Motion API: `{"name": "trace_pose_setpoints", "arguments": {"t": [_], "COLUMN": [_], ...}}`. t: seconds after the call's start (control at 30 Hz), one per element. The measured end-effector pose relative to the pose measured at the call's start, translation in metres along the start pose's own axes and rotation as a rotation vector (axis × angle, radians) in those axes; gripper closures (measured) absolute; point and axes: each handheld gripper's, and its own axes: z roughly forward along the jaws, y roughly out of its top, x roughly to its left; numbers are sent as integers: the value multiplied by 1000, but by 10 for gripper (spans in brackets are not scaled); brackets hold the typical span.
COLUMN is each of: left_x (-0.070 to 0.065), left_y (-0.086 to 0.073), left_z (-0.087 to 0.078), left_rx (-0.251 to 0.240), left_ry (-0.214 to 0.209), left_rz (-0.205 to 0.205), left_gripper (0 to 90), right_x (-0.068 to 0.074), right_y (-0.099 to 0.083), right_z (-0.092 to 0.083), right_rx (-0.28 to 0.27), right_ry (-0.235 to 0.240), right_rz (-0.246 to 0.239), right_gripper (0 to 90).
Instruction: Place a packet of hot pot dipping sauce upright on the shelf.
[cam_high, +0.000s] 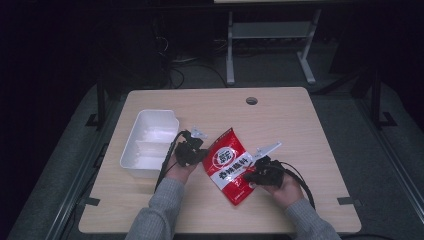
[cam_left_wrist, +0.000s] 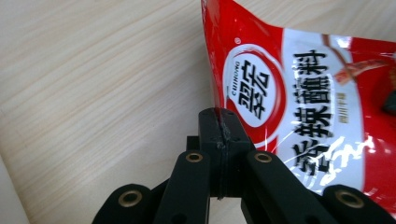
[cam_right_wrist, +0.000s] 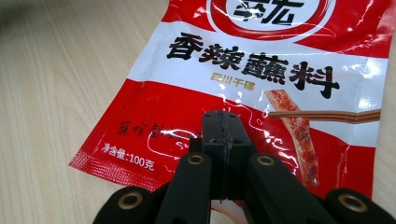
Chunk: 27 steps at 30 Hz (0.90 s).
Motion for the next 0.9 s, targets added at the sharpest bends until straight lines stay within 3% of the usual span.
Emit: {"name": "trace_pose_setpoints", "arguments": {"t": [0.5, 0.63, 0.73, 0.9], "left_x": [-21, -20, -17, -17], "left_y": [6, 6, 7, 8], "left_z": [-19, -22, -27, -34], "left_rx": [-45, -56, -77, -103], "left_ry": [-29, -32, -36, -42], "left_rz": [78, 77, 66, 70], "left_gripper": [899, 899, 899, 899], "right_x": [-1, -1, -3, -28], "right_y": [-1, 1, 2, 5], "right_z": [0, -2, -9, -23], "right_rx": [-2, 1, -9, -27], "right_ry": [15, 46, 35, 17], "right_rz": [8, 12, 17, 78], "right_gripper": [858, 748, 648, 432]}}
